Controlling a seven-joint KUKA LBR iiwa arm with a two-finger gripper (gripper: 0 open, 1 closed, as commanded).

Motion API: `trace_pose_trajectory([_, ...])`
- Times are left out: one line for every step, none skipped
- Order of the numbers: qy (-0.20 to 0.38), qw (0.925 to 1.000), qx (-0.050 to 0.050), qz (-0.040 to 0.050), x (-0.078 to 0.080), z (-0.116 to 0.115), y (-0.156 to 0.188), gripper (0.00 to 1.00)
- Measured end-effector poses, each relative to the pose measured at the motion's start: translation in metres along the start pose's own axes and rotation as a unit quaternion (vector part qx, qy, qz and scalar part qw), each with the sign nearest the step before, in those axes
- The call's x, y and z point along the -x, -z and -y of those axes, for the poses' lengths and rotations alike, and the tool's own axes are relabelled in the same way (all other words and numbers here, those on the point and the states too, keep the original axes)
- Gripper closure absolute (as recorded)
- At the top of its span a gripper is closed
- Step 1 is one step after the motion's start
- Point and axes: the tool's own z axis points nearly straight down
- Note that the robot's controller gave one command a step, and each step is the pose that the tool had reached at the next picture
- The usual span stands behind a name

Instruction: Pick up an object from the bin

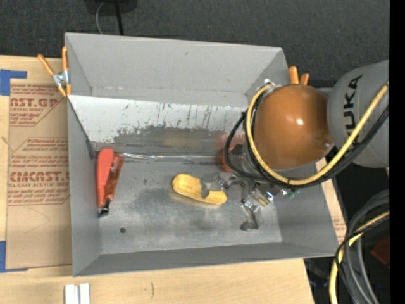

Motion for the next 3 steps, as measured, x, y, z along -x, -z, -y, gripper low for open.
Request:
trace_pose_trajectory([-0.091,0.9958,0.0,0.0005,0.002,0.006,0.008,0.0])
trace_pose_trajectory([-0.186,0.9826,0.0,0.0003,0.017,0.009,-0.012,0.0])
trace_pose_trajectory([-0.11,0.994,-0.001,0.002,0.043,0.038,-0.041,0.0])
